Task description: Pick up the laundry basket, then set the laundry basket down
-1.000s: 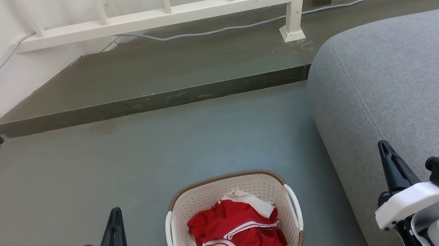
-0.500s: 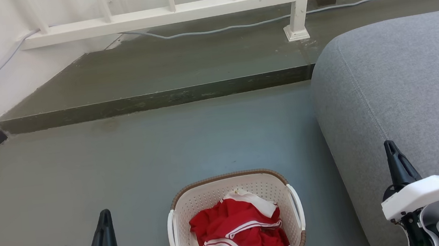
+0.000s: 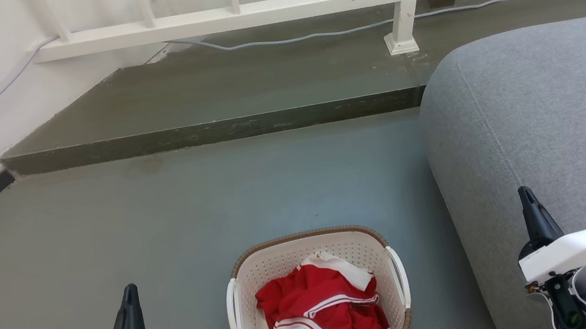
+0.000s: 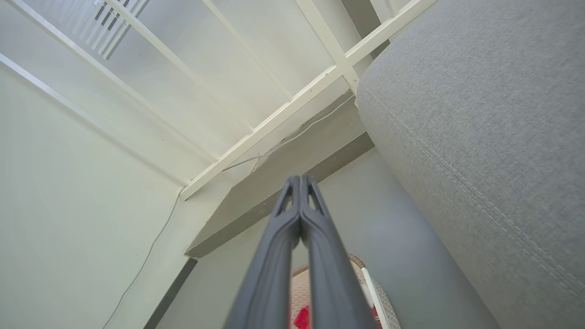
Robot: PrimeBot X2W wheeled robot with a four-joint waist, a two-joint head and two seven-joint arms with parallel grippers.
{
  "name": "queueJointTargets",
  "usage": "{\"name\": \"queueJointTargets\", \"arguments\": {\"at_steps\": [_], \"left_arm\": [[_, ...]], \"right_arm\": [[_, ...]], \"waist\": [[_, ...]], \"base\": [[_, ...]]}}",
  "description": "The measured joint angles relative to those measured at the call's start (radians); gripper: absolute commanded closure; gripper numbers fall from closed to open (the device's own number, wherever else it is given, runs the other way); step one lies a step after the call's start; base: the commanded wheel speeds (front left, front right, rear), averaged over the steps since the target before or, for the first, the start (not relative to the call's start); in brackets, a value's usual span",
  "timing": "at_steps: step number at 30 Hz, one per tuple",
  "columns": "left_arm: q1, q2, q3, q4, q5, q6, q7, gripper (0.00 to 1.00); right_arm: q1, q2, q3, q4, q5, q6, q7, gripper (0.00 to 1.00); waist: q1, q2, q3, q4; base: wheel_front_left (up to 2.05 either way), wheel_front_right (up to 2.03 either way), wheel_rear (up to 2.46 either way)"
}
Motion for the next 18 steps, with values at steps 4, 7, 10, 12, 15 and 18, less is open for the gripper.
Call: {"name": "queueJointTargets", "arguments": {"at_steps": [4,7,10,12,15,18], "left_arm": [[-0.013,0.005,0.007,0.016,-0.056,-0.008,0.012,1.0],[-0.017,0.008,0.012,0.021,-0.093,-0.017,0.02,1.0],[-0.021,0.011,0.018,0.027,-0.138,-0.025,0.03,1.0],[-0.027,0.011,0.023,0.034,-0.165,-0.026,0.031,1.0],[-0.039,0.012,0.033,0.046,-0.206,-0.035,0.038,1.0],[-0.042,0.012,0.038,0.053,-0.253,-0.042,0.048,1.0]], "right_arm": [[-0.011,0.007,-0.016,0.005,0.047,0.007,0.011,1.0],[-0.014,0.009,-0.025,0.007,0.087,0.016,0.023,1.0],[-0.015,0.012,-0.037,0.013,0.123,0.023,0.033,1.0],[-0.017,0.013,-0.045,0.016,0.148,0.025,0.037,1.0],[-0.019,0.017,-0.054,0.02,0.184,0.034,0.047,1.0],[-0.023,0.022,-0.064,0.023,0.22,0.042,0.059,1.0]], "waist": [[0.0,0.0,0.0,0.003],[0.0,0.0,0.001,0.006],[0.0,0.0,0.001,0.009],[0.0,0.0,0.001,0.011],[0.0,0.0,0.001,0.013],[0.0,0.0,0.001,0.016]], "base": [[0.0,0.0,0.0],[0.0,0.0,0.0],[0.0,0.0,0.0],[0.0,0.0,0.0],[0.0,0.0,0.0],[0.0,0.0,0.0]]}}
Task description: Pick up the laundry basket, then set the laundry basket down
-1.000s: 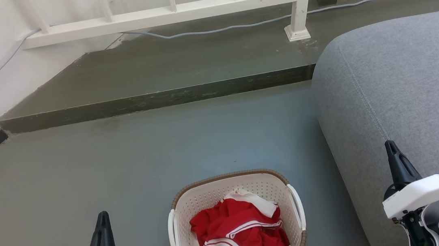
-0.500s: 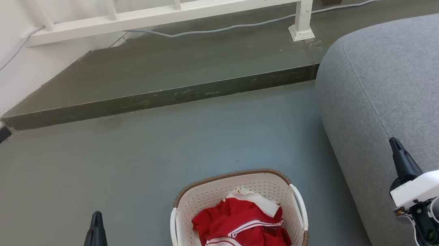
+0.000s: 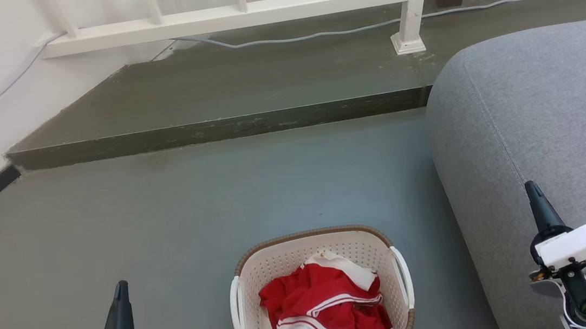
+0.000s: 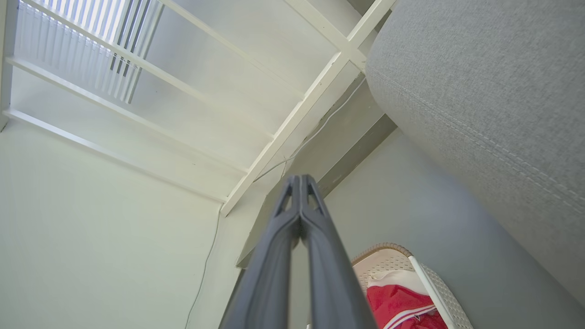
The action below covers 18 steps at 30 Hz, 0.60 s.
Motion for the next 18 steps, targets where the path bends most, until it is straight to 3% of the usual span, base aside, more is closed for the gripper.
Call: {"name": "queueJointTargets", "arguments": {"at_steps": [18], "left_arm": [[-0.048,0.001,0.036,0.059,-0.249,-0.044,0.044,1.0]], "right_arm": [[-0.026,0.027,-0.065,0.026,0.223,0.044,0.057,1.0]], "waist": [[0.0,0.0,0.001,0.016]], "base": [[0.0,0.0,0.0]]}}
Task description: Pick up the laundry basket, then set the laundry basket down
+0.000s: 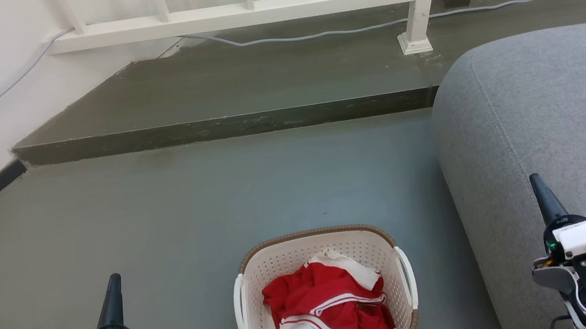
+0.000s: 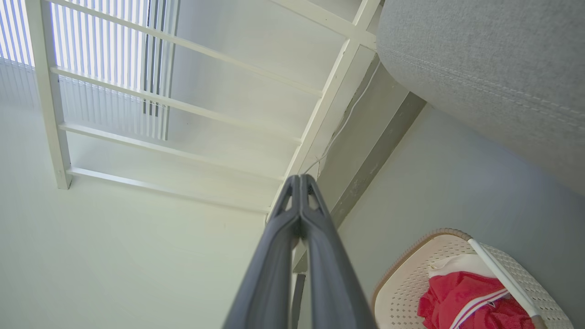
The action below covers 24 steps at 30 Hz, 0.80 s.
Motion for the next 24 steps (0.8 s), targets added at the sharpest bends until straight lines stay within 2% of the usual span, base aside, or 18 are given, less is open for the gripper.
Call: {"name": "queueJointTargets", "arguments": {"at_steps": [24], "left_arm": [[-0.055,0.0,0.053,0.071,-0.329,-0.064,0.061,1.0]], "right_arm": [[-0.031,0.036,-0.086,0.031,0.289,0.057,0.073,1.0]], "waist": [[0.0,0.0,0.001,0.021]], "base": [[0.0,0.0,0.0]]}}
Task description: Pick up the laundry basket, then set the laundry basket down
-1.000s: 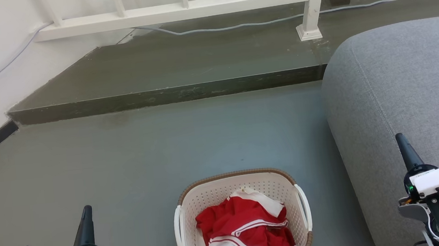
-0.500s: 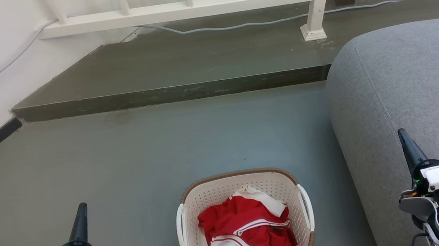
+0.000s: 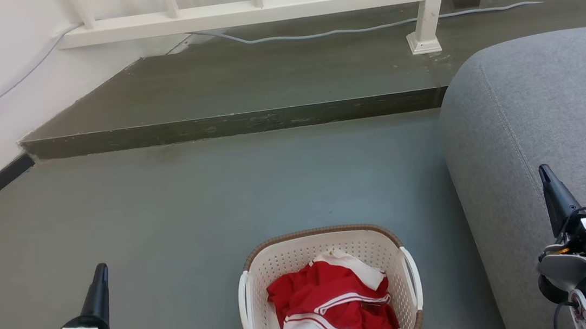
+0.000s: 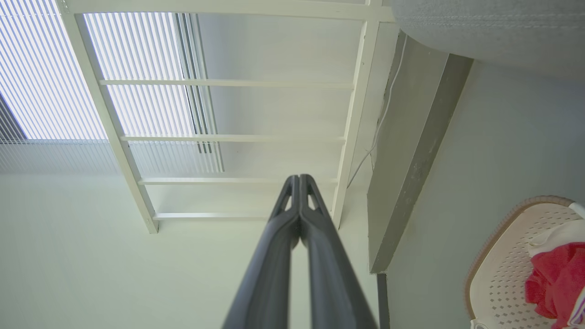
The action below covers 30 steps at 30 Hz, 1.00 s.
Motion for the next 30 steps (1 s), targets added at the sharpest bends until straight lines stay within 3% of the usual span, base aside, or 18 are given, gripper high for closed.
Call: {"name": "queueJointTargets", "arguments": {"at_steps": [5,30], "left_arm": [[-0.02,0.0,0.009,0.013,-0.067,-0.017,0.009,1.0],[-0.026,0.0,0.012,0.033,-0.069,-0.025,0.011,1.0]], "right_arm": [[-0.007,0.014,-0.018,0.006,0.059,0.013,0.012,1.0],[-0.016,0.016,-0.023,0.013,0.067,0.014,0.019,1.0]], "waist": [[0.0,0.0,0.0,0.004],[0.0,0.0,0.0,0.004]], "base": [[0.0,0.0,0.0],[0.0,0.0,0.0]]}}
